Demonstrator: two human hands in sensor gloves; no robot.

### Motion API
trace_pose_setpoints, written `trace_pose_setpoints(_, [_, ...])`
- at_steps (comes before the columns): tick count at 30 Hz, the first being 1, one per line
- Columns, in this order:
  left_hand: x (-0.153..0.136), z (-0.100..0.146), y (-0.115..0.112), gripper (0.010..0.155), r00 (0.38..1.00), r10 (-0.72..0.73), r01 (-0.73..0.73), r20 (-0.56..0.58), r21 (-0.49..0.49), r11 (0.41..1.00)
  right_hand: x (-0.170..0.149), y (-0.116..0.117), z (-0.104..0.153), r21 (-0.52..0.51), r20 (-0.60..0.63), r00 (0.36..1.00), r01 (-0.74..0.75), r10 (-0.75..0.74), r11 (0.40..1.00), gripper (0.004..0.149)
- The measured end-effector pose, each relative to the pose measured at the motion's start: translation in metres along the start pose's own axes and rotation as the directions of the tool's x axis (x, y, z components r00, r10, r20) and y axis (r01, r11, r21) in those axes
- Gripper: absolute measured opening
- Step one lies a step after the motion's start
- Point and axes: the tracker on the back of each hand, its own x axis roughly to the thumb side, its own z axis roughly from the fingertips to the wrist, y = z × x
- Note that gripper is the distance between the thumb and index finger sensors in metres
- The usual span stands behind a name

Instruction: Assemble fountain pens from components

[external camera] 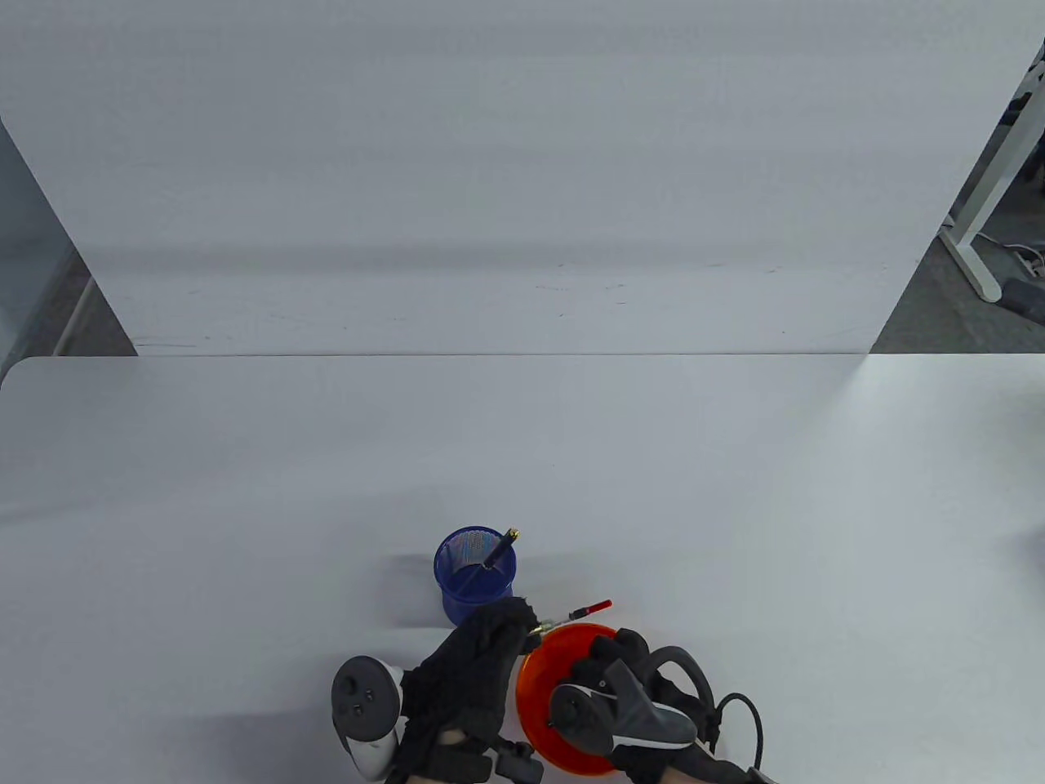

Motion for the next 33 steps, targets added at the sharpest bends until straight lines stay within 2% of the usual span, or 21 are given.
trace_pose_setpoints(5, [-0.002, 0.000, 0.001, 0.038, 1.000, 0.006, -0.006, -0.010, 0.004, 1.000, 0.000, 0.002, 0.002, -0.032, 0.043, 0.999, 0.010, -0.008, 0.999, 0.048])
trace_pose_setpoints(9, [0.000, 0.000, 0.001, 0.038, 1.000, 0.005, -0.005, -0.005, -0.008, 1.000, -0.009, -0.011, 0.010, -0.168, 0.066, 0.988, 0.151, -0.142, 0.974, 0.049])
trace_pose_setpoints(12, [0.001, -0.001, 0.001, 0.038, 1.000, -0.001, 0.000, -0.010, -0.033, 0.999, -0.023, -0.027, 0.024, -0.289, 0.076, 0.963, 0.270, -0.259, 0.918, 0.050])
trace_pose_setpoints(13, [0.001, -0.002, 0.001, 0.038, 1.000, -0.003, 0.003, -0.014, -0.050, 0.999, -0.034, -0.035, 0.032, -0.330, 0.083, 0.941, 0.335, -0.327, 0.882, 0.050])
trace_pose_setpoints(17, [0.002, -0.002, 0.001, 0.039, 0.999, -0.039, 0.037, -0.019, -0.088, 0.995, -0.071, -0.046, 0.056, -0.418, 0.064, 0.884, 0.444, -0.462, 0.793, 0.049])
trace_pose_setpoints(20, [0.001, -0.002, 0.000, 0.039, 0.997, -0.077, 0.075, -0.019, -0.098, 0.992, -0.103, -0.047, 0.068, -0.441, 0.055, 0.814, 0.539, -0.578, 0.718, 0.045])
trace_pose_setpoints(21, [0.001, -0.002, 0.000, 0.039, 0.995, -0.095, 0.092, -0.027, -0.098, 0.991, -0.113, -0.047, 0.070, -0.446, 0.071, 0.774, 0.589, -0.629, 0.674, 0.044])
trace_pose_setpoints(23, [0.000, -0.002, 0.001, 0.039, 0.996, -0.083, 0.080, -0.033, -0.094, 0.992, -0.123, -0.046, 0.073, -0.448, 0.122, 0.701, 0.671, -0.703, 0.591, 0.043])
trace_pose_setpoints(25, [0.000, -0.003, 0.001, 0.039, 0.996, -0.079, 0.075, -0.038, -0.090, 0.993, -0.128, -0.047, 0.075, -0.454, 0.158, 0.659, 0.710, -0.736, 0.538, 0.041])
trace_pose_setpoints(30, [-0.001, -0.002, 0.001, 0.039, 0.994, -0.097, 0.092, -0.047, -0.102, 0.991, -0.128, -0.050, 0.078, -0.473, 0.192, 0.643, 0.723, -0.742, 0.504, 0.041])
trace_pose_setpoints(33, [-0.001, -0.003, 0.000, 0.039, 0.994, -0.104, 0.099, -0.044, -0.115, 0.988, -0.123, -0.051, 0.077, -0.462, 0.196, 0.657, 0.717, -0.728, 0.522, 0.041])
